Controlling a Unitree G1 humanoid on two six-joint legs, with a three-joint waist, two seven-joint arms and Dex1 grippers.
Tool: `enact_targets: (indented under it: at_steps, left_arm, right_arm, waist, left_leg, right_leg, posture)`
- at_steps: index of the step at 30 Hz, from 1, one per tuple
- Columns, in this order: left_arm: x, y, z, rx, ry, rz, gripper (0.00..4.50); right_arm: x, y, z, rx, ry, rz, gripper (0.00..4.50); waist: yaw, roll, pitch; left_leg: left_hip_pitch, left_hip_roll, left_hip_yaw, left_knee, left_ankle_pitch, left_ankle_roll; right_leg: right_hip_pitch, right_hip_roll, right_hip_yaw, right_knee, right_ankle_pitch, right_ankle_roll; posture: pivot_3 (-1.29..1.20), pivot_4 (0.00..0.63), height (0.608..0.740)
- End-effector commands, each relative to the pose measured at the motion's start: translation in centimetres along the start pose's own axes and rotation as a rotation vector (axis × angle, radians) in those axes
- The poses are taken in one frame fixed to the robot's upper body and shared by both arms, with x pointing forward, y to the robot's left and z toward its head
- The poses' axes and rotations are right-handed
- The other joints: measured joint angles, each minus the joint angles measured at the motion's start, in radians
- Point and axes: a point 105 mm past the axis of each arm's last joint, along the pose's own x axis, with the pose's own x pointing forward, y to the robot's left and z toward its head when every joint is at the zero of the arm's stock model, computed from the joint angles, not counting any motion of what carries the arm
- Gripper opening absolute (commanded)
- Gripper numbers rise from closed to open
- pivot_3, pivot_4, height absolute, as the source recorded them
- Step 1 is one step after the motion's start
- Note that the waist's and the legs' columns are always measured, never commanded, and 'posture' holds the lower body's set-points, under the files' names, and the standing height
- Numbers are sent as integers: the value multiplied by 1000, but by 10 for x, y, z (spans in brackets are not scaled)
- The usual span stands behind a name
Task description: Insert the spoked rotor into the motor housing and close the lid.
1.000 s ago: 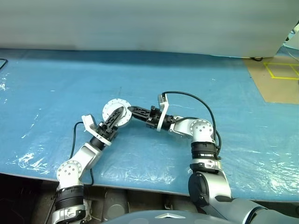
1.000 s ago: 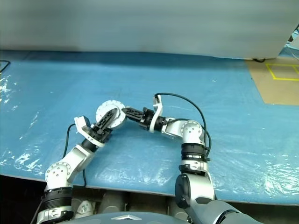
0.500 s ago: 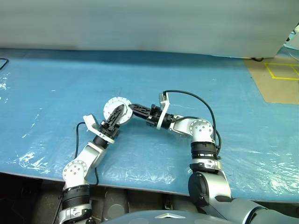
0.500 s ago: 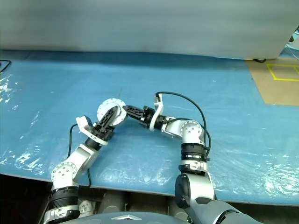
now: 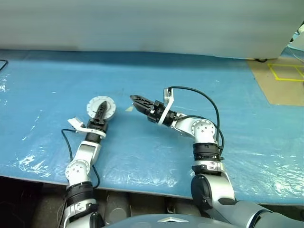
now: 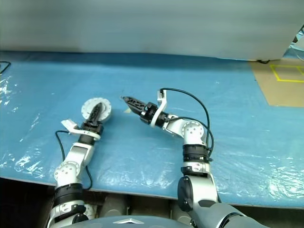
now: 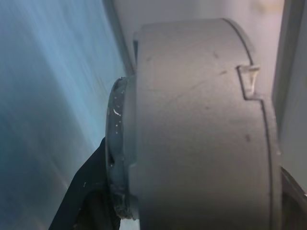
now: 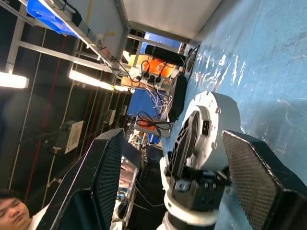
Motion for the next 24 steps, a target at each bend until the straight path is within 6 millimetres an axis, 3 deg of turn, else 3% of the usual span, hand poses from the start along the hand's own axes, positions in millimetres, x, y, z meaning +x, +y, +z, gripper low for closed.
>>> enact_targets:
  at_steps: [1,8,20,24]
  left_arm:
    - [7,4,44,148,-192,59,2507]
    - [6,20,55,212,-227,141,2507]
    - [-1,39,48,284,-194,235,2507]
    - [-4,41,57,258,-260,261,3777]
  right_arm:
    - [6,21,2,-51,5,78,3409]
    - [5,25,1,-70,15,93,3409]
    - [6,24,-1,-90,22,77,3409]
    - [7,22,-1,-97,23,68,3463]
  waist:
    - [0,0,0]
    - [6,-3,-1]
    - [3,-3,-1]
    - [2,-2,-2]
  left_leg:
    - [0,0,0,0,0,0]
    - [-1,0,-1,0,0,0]
    - [5,0,0,1,0,0]
    - [7,0,0,1,0,0]
  right_leg:
    - [0,0,0,0,0,0]
    - [0,0,-1,0,0,0]
    - [4,-1,1,3,0,0]
    - [6,-1,1,4,0,0]
  posture:
    - [0,150,740]
    - [0,150,740]
    - [0,150,740]
    - [0,150,740]
